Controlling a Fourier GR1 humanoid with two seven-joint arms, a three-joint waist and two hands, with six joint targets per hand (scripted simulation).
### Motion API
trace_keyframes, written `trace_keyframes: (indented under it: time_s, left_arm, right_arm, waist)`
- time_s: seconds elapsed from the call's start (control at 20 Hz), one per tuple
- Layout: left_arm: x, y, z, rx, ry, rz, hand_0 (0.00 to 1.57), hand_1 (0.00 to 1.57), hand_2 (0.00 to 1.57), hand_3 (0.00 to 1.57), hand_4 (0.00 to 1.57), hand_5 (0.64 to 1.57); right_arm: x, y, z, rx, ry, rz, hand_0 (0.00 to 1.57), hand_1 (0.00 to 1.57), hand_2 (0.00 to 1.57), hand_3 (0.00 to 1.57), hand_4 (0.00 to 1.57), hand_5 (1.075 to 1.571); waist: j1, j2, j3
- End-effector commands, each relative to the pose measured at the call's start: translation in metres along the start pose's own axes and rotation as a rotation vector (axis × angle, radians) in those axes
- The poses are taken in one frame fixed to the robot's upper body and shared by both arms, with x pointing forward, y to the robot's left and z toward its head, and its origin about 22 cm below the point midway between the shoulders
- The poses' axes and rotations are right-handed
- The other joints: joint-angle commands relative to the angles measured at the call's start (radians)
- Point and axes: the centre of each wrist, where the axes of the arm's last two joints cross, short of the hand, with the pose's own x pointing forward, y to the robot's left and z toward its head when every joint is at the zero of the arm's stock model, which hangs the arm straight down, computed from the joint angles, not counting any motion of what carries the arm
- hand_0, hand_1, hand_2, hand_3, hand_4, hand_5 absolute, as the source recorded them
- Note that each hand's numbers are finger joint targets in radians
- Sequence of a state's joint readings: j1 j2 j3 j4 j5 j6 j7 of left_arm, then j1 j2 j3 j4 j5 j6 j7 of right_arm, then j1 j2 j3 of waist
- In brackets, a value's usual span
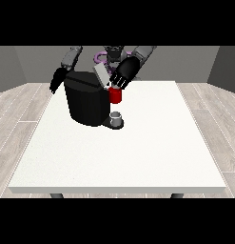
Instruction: Insert the coffee pod into the coffee machine and close the lid
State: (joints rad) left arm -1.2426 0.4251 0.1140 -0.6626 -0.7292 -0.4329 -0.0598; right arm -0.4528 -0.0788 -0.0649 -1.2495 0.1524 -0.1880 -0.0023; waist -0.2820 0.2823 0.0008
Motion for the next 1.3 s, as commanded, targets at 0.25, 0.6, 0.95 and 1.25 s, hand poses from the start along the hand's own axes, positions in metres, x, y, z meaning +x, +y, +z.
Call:
trace_keyframes:
  time_s: [0.25, 0.6, 0.95, 1.25]
  left_arm:
    - [-0.014, 0.021, 0.009, 0.029, 0.003, -0.006, 1.17, 1.17, 1.24, 1.19, 0.41, 1.571]
    - [0.005, -0.002, -0.004, 0.061, -0.03, -0.006, 1.21, 1.21, 1.24, 1.21, 0.36, 1.571]
    - [0.007, 0.021, 0.003, 0.092, -0.032, -0.054, 1.24, 1.24, 1.26, 1.2, 0.29, 1.571]
    - [-0.003, 0.025, 0.008, 0.126, -0.002, -0.201, 1.21, 1.21, 1.22, 1.09, 0.0, 1.571]
  right_arm:
    - [0.002, -0.005, 0.001, 0.017, -0.015, -0.015, 0.0, 0.0, 0.0, 0.0, 0.0, 1.571]
    - [0.011, 0.004, -0.005, -0.003, -0.031, 0.017, 0.0, 0.0, 0.0, 0.0, 0.14, 1.571]
    - [0.004, -0.012, -0.006, 0.013, -0.018, 0.015, 0.0, 0.0, 0.0, 0.0, 0.0, 1.571]
    - [0.015, -0.002, -0.006, 0.019, -0.055, 0.004, 0.0, 0.0, 0.0, 0.0, 0.0, 1.571]
  waist:
    - [-0.029, 0.024, -0.0006]
    - [-0.021, 0.036, -0.0006]
    - [-0.023, 0.026, -0.0004]
    - [-0.044, 0.063, -0.0005]
